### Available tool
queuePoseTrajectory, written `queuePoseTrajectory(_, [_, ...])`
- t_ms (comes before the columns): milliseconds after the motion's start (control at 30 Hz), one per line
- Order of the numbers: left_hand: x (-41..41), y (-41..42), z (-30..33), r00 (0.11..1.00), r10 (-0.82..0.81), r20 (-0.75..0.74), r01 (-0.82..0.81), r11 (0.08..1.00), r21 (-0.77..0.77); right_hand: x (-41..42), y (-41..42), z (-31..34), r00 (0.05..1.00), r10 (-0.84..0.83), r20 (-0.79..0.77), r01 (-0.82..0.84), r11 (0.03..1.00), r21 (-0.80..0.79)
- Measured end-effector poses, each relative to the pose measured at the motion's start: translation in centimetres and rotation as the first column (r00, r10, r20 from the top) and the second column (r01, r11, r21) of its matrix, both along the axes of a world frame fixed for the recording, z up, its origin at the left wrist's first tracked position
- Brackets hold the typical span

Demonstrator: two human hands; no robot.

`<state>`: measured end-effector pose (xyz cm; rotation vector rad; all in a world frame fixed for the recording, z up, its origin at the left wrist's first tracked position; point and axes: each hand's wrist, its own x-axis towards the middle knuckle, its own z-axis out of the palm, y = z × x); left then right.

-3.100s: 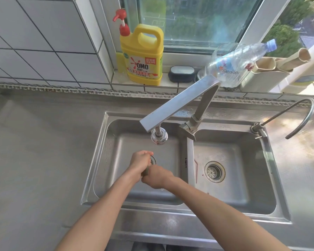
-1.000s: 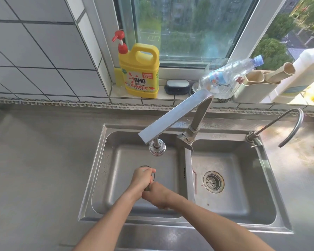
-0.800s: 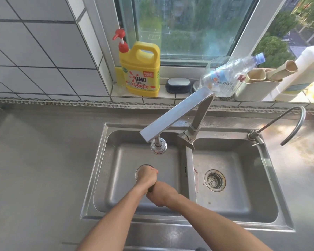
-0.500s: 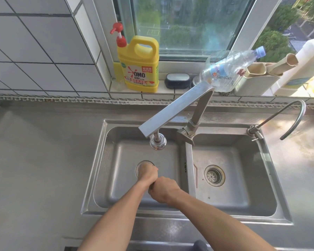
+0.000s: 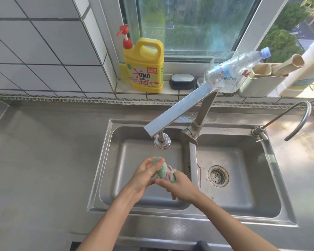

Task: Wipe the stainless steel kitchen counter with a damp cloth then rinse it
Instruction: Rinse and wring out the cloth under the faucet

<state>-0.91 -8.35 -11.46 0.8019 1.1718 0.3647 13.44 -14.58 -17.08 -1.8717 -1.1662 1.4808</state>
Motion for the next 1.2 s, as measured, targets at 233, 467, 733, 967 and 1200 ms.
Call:
queuePoseTrajectory(233, [-1.4,-0.7,-3.5,1.0,0.025,-0.013,-0.025,1.0,-0.018,0.3,-2.5,1.7,0.97,0.044,0.238,-0.083,0.984,0.157])
queuePoseTrajectory(467, [-1.8,0.1,-2.1,0.992,0.034,0.125,-0.038,0.999,0.031,1.6,-3.2,3.3,0.962,-0.232,0.147,0.192,0.951,0.244])
queuePoseTrajectory(733, [-2.4,0.3,-0.8,0.971,0.032,0.236,-0.058,0.993,0.103,3.1,-1.8,7.0,0.845,-0.392,-0.364,0.45,0.889,0.088])
queuePoseTrajectory(967, [-2.9,0.1,0.9,0.971,-0.178,0.158,0.124,0.944,0.304,2.7,-0.4,8.6,0.99,-0.098,0.104,0.06,0.946,0.318])
queuePoseTrajectory(1200, [-3.6,0.2,1.4,0.946,-0.238,-0.219,0.323,0.733,0.599,3.2,0.3,9.6,0.983,-0.134,0.123,0.062,0.882,0.468])
